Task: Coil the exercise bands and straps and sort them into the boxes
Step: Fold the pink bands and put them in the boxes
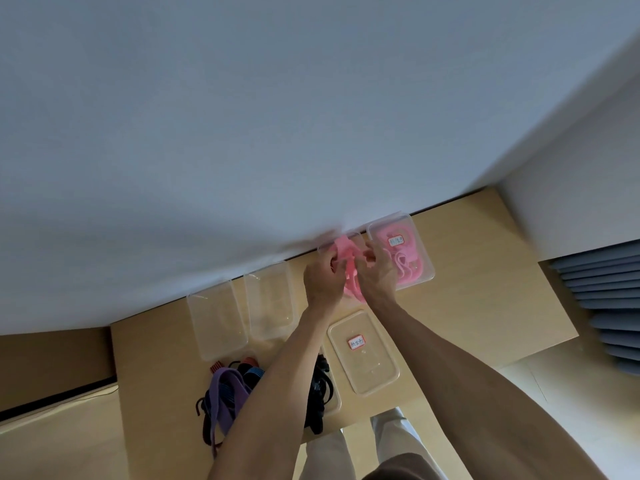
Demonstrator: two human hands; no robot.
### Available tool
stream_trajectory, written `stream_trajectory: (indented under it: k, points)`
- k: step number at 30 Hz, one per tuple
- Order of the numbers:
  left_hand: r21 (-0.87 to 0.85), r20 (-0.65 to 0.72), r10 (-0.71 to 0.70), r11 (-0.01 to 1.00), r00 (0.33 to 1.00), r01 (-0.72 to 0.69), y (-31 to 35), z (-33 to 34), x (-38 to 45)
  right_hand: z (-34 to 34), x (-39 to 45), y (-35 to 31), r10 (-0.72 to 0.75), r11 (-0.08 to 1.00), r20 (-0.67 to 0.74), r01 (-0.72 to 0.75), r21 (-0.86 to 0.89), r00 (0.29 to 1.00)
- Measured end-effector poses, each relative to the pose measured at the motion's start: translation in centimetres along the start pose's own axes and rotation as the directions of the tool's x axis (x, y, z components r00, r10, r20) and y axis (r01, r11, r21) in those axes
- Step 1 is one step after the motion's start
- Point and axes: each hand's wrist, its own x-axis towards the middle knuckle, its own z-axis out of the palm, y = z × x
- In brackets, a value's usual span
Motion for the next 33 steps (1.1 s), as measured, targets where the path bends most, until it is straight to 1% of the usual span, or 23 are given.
stream_trajectory:
  k: [2,4,6,9,11,13,15,16,18,19,21,23,26,30,33]
  points:
    - [0.002,0.014,-0.030,1.000,0.999,0.030,-0.1,0.6,0.5,0.2,-0.3,0.1,-0.079,0.988,-0.002,0.078,-0.136,0.997]
    - [-0.009,-0.025,-0.099,0.995,0.995,0.099,-0.5,0.9,0.9,0.4,-0.9,1.1,-0.188,0.959,-0.048,0.173,-0.223,0.981]
    - [-0.003,-0.051,-0.121,0.993,0.991,0.121,-0.5,0.9,1.4,0.3,-1.4,2.1,-0.195,0.960,-0.093,0.171,-0.224,0.976]
    - [0.058,-0.049,-0.082,0.995,0.995,0.085,-0.3,0.6,2.1,0.5,-1.5,2.4,-0.211,0.965,-0.144,0.183,-0.188,0.967]
    - [0.149,-0.006,-0.086,0.985,0.996,0.086,-0.7,0.5,2.7,0.9,-1.2,2.2,-0.220,0.971,-0.179,0.197,-0.135,0.959]
    - [0.239,0.042,-0.099,0.967,0.994,0.086,-1.1,0.7,3.0,1.5,-1.1,2.1,-0.201,0.976,-0.184,0.180,-0.123,0.962]
    - [0.377,0.071,-0.064,0.926,0.995,0.033,-1.7,0.9,3.2,2.1,-1.3,2.6,-0.236,0.959,-0.141,0.206,-0.195,0.961]
    - [0.440,0.083,-0.043,0.898,0.996,0.002,-1.9,1.1,3.3,2.3,-1.6,3.0,-0.267,0.935,-0.107,0.230,-0.271,0.958]
    - [0.490,0.097,-0.027,0.872,0.995,-0.024,-2.2,1.4,3.4,2.4,-2.1,4.0,-0.277,0.870,-0.061,0.223,-0.439,0.959]
    - [0.483,0.112,-0.016,0.875,0.994,-0.040,-2.2,1.5,3.5,2.3,-2.3,4.3,-0.265,0.852,-0.058,0.205,-0.481,0.963]
    - [0.448,0.141,0.027,0.890,0.990,-0.088,-1.9,1.5,3.5,2.1,-2.5,4.8,-0.276,0.853,-0.040,0.225,-0.470,0.960]
    - [0.433,0.154,0.070,0.892,0.986,-0.131,-1.6,1.6,3.3,1.9,-3.0,5.2,-0.313,0.858,0.006,0.286,-0.426,0.950]
    - [0.468,0.165,0.106,0.866,0.980,-0.173,-1.2,1.6,2.9,1.7,-4.2,5.5,-0.362,0.860,0.058,0.357,-0.364,0.930]
    - [0.526,0.183,0.061,0.837,0.981,-0.150,-1.6,1.5,2.8,1.9,-4.2,5.0,-0.268,0.883,0.143,0.303,-0.360,0.953]
    - [0.526,0.165,0.085,0.835,0.983,-0.161,-2.2,1.4,2.6,2.1,-3.2,4.3,-0.214,0.899,0.152,0.255,-0.357,0.965]
